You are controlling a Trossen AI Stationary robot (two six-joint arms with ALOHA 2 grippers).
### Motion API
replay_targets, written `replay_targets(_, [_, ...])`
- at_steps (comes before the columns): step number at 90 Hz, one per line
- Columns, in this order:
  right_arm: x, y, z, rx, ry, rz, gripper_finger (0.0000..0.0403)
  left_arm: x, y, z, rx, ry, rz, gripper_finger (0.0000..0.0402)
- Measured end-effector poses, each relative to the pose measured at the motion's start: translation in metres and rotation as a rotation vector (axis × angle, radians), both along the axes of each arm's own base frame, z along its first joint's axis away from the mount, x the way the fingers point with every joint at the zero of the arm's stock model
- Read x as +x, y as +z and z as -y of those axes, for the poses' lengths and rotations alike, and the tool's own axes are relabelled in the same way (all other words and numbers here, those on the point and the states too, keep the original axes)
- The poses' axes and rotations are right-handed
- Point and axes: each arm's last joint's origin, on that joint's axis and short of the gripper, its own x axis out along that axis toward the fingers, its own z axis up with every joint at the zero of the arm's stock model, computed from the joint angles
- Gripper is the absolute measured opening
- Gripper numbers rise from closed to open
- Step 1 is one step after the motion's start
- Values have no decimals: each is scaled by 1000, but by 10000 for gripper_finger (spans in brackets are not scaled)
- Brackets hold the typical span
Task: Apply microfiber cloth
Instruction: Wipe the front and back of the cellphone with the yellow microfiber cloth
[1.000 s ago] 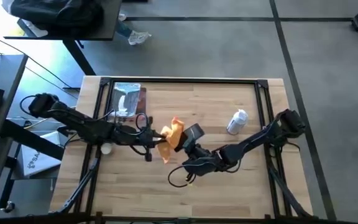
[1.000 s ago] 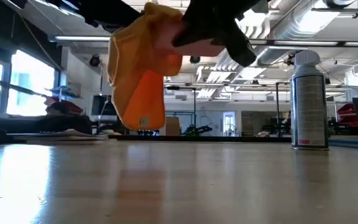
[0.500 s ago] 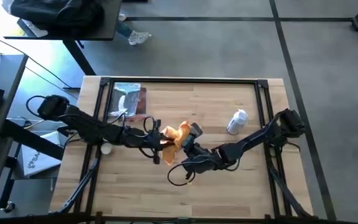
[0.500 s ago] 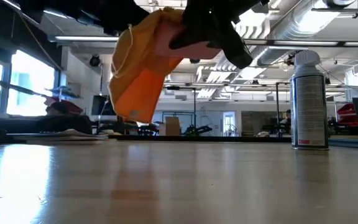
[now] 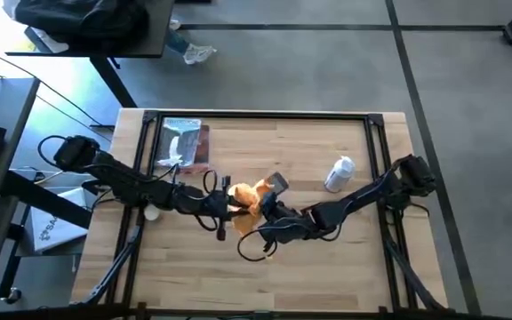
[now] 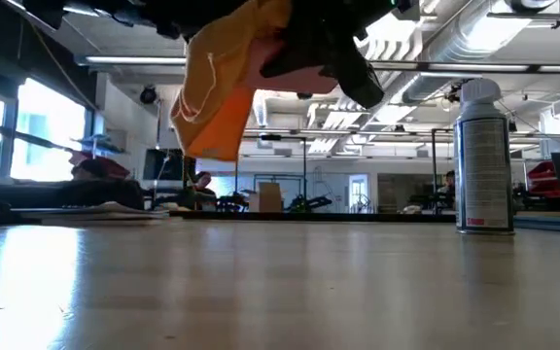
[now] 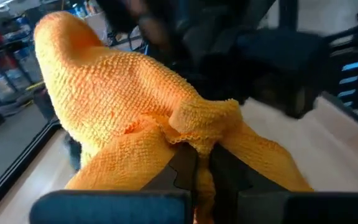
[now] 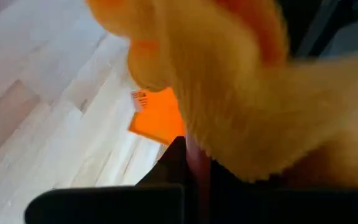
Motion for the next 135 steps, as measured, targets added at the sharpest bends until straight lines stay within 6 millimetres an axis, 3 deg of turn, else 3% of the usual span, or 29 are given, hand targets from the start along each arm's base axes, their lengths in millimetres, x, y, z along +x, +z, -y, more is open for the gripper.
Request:
replay_targets(74, [-6,3,-18,-68,29,-1,0,-8,-2,-10,6,81,-107,3])
replay_targets(114, [-14,1,-34,-94,50,-11,0,-16,-20,-16,56,216,-285,3])
replay_targets(125, [-14,18,-39,-74,-17,119,0,-23,-37,-18,90,221,-423,3])
replay_targets(135, [-14,20,-43,-116,-10,126,0,-23,-34,-23,31,272,-419,3])
